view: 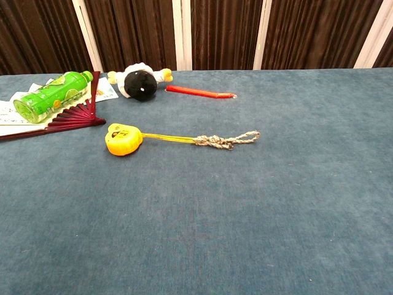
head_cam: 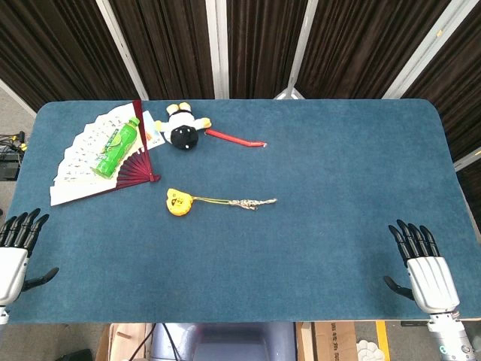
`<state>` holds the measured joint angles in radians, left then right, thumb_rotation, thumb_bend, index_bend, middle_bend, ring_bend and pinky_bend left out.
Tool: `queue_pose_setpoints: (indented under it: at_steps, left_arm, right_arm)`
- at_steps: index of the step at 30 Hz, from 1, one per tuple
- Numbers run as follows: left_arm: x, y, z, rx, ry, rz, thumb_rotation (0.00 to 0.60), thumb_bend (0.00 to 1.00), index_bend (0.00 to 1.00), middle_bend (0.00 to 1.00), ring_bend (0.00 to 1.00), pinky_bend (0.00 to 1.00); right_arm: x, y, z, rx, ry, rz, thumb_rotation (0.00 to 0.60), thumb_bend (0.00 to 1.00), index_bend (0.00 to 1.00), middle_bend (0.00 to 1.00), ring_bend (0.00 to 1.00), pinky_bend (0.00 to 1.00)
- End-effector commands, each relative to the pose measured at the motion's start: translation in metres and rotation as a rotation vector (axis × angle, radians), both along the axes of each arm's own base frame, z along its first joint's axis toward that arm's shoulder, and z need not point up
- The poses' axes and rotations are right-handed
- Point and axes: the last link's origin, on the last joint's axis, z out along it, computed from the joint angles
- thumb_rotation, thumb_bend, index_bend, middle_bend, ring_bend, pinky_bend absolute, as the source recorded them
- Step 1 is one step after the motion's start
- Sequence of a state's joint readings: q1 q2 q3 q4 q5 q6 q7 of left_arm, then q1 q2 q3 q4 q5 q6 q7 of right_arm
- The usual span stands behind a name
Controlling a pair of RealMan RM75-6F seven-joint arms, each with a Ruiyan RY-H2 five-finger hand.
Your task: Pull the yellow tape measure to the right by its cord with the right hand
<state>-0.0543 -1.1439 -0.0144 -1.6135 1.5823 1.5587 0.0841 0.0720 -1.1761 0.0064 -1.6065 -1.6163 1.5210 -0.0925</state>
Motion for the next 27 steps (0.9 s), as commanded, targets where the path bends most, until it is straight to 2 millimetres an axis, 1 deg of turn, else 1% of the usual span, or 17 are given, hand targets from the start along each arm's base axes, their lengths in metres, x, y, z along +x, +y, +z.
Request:
queue_pose_setpoints:
  at_steps: [1,11,18,20,22,23,27]
  left_arm:
    - [0.0,0.0,0.0,0.0,0.0,0.0,0.6,0.0,0.0,0.0,0.0,0.0]
    - [0.0,-0.001,0.001,0.004,0.001,-0.002,0.6,0.0,0.0,0.0,0.0,0.0]
    - [0.001,-0.001,0.001,0.001,-0.003,-0.007,0.6,0.0,0.0,0.0,0.0,0.0]
    - [0.001,-0.002,0.001,0.0,-0.008,-0.007,0.6,0.0,0.0,0.0,0.0,0.0]
    - [0.001,-0.001,0.001,-0.001,-0.01,-0.007,0.6,0.0,0.0,0.0,0.0,0.0]
    - [0.001,-0.001,0.001,-0.002,-0.011,-0.008,0.6,0.0,0.0,0.0,0.0,0.0]
    - [0.001,-0.001,0.001,-0.009,-0.015,-0.009,0.6,0.0,0.0,0.0,0.0,0.0]
  right_arm:
    - [0.0,0.0,0.0,0.0,-0.001,0.001,0.6,0.19,0.0,0.0,0.0,0.0]
    - [0.001,0.0,0.0,0.003,-0.005,0.004,0.6,0.19,0.0,0.0,0.0,0.0]
    - [0.007,-0.003,0.0,-0.005,-0.04,0.026,0.6,0.19,0.0,0.0,0.0,0.0]
    - [0.013,-0.008,0.002,-0.017,-0.066,0.044,0.6,0.19,0.0,0.0,0.0,0.0]
    - [0.017,-0.013,0.003,-0.025,-0.091,0.052,0.6,0.19,0.03,0.0,0.0,0.0]
    - [0.02,-0.016,0.003,-0.026,-0.104,0.053,0.6,0.19,0.06,0.0,0.0,0.0]
    - [0.034,-0.036,0.002,-0.022,-0.12,0.073,0.6,0.19,0.16,0.01,0.0,0.0]
